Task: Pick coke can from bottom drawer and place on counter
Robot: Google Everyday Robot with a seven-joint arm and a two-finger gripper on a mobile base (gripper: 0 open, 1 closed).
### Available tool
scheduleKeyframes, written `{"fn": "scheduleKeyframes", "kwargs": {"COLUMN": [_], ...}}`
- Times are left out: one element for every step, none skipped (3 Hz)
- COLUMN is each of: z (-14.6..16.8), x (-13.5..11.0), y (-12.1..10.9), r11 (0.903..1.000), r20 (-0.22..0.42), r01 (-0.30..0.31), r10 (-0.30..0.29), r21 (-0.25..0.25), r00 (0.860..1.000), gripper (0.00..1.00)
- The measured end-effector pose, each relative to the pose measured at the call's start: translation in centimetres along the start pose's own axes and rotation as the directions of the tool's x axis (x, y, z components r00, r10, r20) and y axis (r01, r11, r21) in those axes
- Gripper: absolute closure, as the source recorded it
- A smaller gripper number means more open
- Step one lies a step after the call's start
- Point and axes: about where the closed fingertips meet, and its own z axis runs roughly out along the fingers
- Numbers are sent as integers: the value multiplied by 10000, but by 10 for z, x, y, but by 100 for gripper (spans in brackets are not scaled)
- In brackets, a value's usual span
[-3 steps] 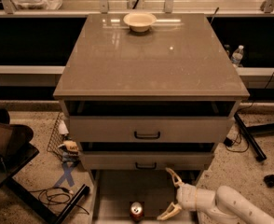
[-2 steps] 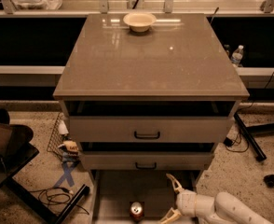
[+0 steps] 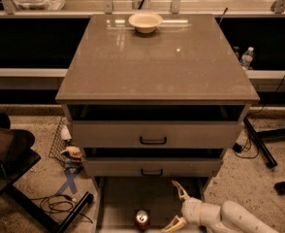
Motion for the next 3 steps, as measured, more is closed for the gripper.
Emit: {"fn": "scheduleKeyframes", "kwargs": {"z": [15,48,73], "x": [7,37,66], "y": [1,0,2], "r11": [9998,9993,9984], "r20": [261,572,697], "r01": [149,273,382], "r10": [-144,-259,-353], "r21": [-159,-242,-407], "r00": [9996,9980,9969], "gripper": [0,0,0]}}
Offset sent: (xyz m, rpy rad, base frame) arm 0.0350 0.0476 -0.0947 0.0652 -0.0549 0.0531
